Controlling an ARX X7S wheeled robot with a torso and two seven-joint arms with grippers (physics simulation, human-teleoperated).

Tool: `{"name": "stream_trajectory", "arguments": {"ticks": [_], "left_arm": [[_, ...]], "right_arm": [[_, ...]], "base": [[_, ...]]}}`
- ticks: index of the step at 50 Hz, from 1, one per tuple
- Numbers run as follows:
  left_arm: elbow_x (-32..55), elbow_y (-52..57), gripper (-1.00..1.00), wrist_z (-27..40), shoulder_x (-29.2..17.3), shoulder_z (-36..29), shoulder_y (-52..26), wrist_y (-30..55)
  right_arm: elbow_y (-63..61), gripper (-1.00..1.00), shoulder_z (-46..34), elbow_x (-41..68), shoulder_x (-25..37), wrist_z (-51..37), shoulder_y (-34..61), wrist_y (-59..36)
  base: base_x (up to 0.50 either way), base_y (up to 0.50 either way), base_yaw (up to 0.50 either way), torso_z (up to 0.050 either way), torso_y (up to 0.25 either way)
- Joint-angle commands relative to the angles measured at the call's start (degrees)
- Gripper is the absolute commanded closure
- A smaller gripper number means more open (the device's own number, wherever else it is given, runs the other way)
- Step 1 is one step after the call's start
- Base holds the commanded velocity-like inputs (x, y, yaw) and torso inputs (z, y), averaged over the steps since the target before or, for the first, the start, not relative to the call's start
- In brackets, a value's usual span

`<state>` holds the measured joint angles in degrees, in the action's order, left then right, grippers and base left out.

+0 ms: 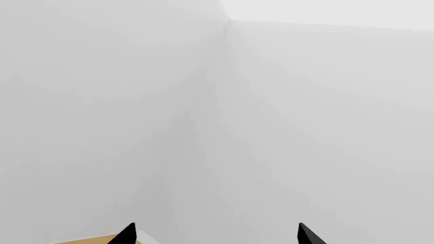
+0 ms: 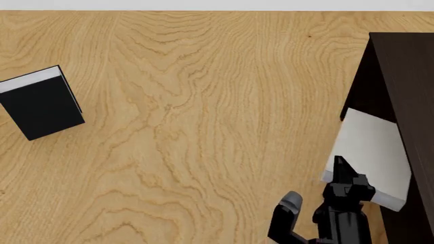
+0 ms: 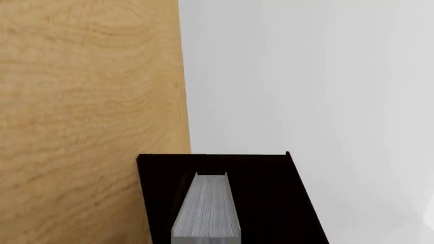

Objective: Pick up the book on the right and place it on the cabinet shelf.

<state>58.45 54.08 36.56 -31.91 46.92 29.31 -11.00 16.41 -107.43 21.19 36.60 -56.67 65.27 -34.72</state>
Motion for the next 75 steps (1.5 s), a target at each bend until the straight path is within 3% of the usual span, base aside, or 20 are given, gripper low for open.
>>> {"name": "stream_trajectory", "arguments": {"ticks": [1,54,55,75], "left_arm": [[0.3,0.3,-1.00,0.1,0.0,0.3,0.1,0.1],[0.6,-0.1,-1.00,-0.6,0.3,0.1,-0.6,0.3],[0.5,-0.1,-1.00,-0.7,0.3,0.1,-0.6,0.3],[0.9,0.2,-1.00,-0.6,0.3,0.3,-0.6,0.5]], "right_arm": [[1.5,1.00,1.2,-2.1,-0.1,0.3,0.4,-2.7],[5.5,1.00,3.0,1.3,-0.5,6.9,0.0,-3.0],[5.4,-1.00,2.9,1.1,-0.4,6.6,0.0,-2.8],[-4.0,-1.00,2.2,0.9,2.0,7.2,1.2,-3.8]], "base": [[0.00,0.00,0.00,0.000,0.000],[0.00,0.00,0.00,0.000,0.001],[0.00,0.00,0.00,0.010,0.000],[0.00,0.00,0.00,0.000,0.001]]}}
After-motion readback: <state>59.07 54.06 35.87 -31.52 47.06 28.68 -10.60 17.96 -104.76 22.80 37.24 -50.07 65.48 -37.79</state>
